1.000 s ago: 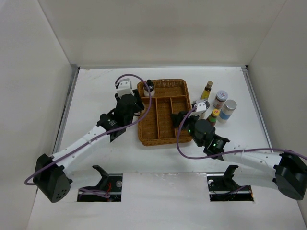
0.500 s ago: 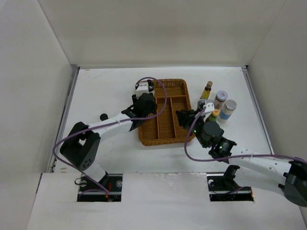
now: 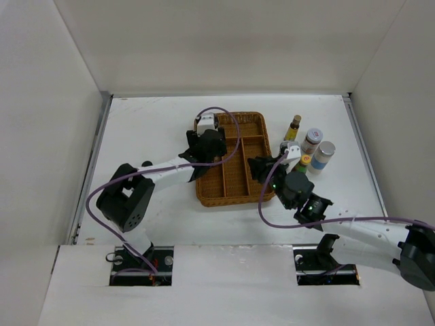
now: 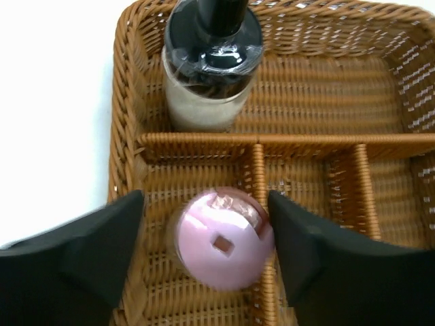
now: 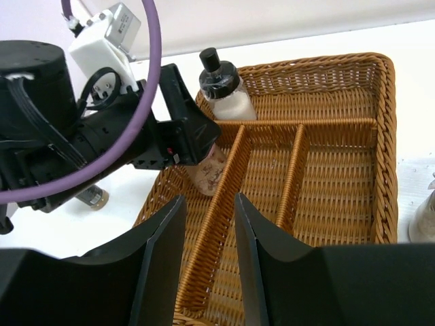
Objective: Organize the condiment bottles
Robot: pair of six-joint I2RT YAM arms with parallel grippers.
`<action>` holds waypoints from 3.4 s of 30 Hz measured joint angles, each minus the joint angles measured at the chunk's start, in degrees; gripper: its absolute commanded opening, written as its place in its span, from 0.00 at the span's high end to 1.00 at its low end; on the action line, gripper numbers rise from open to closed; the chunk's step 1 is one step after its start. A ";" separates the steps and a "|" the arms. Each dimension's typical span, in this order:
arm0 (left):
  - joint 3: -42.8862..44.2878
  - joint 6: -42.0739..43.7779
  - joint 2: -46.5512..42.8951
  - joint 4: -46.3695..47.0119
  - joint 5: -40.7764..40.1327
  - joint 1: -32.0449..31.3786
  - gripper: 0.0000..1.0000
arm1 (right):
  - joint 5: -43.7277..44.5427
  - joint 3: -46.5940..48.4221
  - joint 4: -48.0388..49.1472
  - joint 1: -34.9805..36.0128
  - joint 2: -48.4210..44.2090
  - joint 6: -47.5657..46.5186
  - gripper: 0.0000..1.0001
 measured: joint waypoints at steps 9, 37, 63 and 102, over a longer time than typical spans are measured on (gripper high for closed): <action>-5.07 0.72 -11.91 -1.62 -2.47 -0.44 0.09 | -0.02 0.00 0.00 0.00 -0.02 0.02 0.58; -24.52 -9.70 -31.56 -17.33 -3.58 23.80 0.41 | -2.03 -0.02 0.20 -0.02 3.39 0.24 0.52; -6.84 -9.64 -26.97 -20.04 -4.28 -12.00 0.72 | 0.44 -0.02 -1.62 -2.01 -3.32 0.22 0.70; -24.24 -2.34 -43.32 8.59 -0.50 -4.15 0.01 | 19.10 6.64 -32.98 -22.23 -5.60 0.55 0.26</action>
